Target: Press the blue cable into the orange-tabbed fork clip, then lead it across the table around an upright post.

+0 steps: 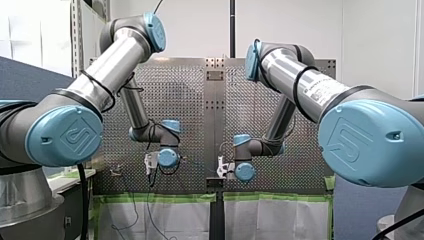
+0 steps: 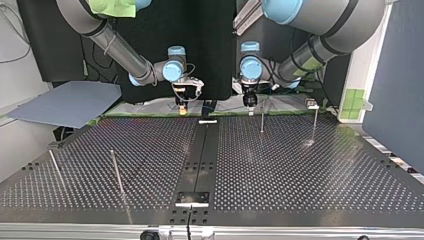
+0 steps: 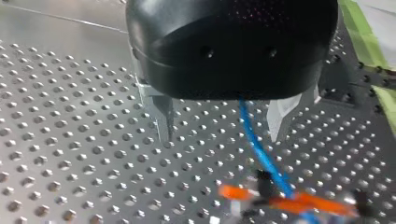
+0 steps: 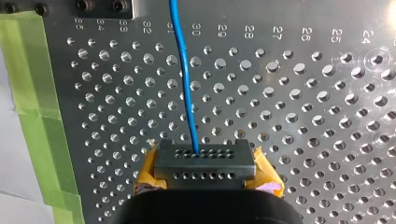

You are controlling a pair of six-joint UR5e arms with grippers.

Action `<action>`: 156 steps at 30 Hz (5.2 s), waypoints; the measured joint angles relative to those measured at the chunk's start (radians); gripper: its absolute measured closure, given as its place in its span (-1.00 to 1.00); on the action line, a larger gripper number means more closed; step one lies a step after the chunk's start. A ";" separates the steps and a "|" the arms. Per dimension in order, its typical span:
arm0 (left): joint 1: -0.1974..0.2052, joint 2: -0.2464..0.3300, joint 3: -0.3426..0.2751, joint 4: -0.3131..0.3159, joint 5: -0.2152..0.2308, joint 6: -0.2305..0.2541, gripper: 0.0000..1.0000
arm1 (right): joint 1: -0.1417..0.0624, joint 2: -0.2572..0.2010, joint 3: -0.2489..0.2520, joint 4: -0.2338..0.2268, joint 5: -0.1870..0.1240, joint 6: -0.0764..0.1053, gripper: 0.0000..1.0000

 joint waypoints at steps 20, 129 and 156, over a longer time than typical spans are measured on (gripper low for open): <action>-0.024 -0.075 0.076 -0.029 -0.077 0.056 -1.00 | -0.003 0.001 0.000 0.000 -0.002 -0.001 1.00; -0.138 0.126 0.139 -0.216 -0.234 0.115 1.00 | -0.001 -0.113 0.000 0.095 0.003 -0.015 1.00; -0.215 0.313 0.139 -0.300 -0.289 0.099 1.00 | 0.010 -0.362 0.001 0.252 0.005 -0.018 1.00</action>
